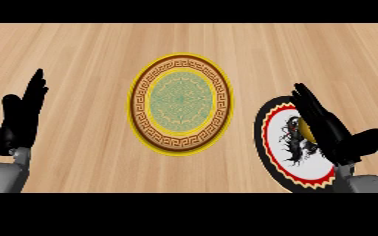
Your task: Pick the lemon from the plate and place it in the plate
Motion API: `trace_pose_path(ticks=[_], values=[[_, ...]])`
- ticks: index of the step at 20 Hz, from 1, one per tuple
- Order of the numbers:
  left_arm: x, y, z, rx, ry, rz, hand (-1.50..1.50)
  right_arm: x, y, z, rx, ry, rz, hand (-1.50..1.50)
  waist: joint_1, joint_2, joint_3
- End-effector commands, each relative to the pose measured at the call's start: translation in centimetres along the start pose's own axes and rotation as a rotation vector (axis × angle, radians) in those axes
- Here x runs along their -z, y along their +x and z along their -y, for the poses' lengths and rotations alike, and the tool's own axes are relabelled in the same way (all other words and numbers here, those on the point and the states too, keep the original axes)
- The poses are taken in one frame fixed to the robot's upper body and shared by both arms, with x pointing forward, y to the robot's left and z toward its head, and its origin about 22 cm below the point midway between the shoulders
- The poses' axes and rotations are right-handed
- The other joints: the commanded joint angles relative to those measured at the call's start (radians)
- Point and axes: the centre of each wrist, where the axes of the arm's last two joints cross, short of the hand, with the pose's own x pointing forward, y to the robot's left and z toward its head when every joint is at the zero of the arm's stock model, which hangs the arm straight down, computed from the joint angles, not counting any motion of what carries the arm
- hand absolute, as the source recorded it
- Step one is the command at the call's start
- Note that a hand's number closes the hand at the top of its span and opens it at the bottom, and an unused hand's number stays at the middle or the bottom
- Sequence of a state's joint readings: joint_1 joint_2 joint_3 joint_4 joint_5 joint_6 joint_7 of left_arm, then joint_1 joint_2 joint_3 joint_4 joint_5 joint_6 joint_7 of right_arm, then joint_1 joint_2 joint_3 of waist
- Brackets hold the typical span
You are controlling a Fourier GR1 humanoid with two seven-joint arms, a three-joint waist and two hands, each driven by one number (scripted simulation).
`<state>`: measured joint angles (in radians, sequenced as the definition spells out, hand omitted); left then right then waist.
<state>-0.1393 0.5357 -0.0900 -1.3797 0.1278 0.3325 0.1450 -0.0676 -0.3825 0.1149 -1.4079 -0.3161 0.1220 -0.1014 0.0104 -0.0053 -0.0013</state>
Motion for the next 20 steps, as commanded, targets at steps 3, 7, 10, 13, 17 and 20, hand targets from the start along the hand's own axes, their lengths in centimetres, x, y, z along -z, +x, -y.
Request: trace_pose_path(ticks=[3, 7, 10, 13, 17, 20], values=[[-0.3, 2.8, 3.0, -0.045, -0.113, 0.110, 0.00, 4.2, 4.4, -0.9, 0.106, -0.315, 0.070, -1.50, -0.011, 0.005, 0.000], [-0.5, 4.0, 4.5, -0.081, -0.186, 0.174, 0.00, 3.0, 6.8, 5.0, -0.566, -0.294, 0.021, -1.50, -0.004, 0.024, -0.053], [-1.0, 4.2, 7.1, -0.129, -0.268, 0.186, 0.00, 4.6, 5.3, 3.2, -0.590, -0.592, -0.041, 1.50, -0.001, 0.018, -0.009], [-0.4, 4.6, 8.2, -0.128, -0.282, 0.184, 0.00, 5.7, 1.0, -4.7, -0.313, -0.681, -0.081, -1.50, -0.014, 0.011, 0.000], [0.8, 4.8, 7.7, -0.156, -0.273, 0.200, 0.00, 4.6, -0.9, -7.5, -0.523, -0.666, -0.078, -1.50, -0.019, 0.006, 0.000], [-0.7, 3.1, 7.0, -0.143, -0.270, 0.173, 0.00, 4.2, 1.2, -5.8, -0.653, -0.745, -0.060, -1.50, -0.018, 0.001, -0.001]])
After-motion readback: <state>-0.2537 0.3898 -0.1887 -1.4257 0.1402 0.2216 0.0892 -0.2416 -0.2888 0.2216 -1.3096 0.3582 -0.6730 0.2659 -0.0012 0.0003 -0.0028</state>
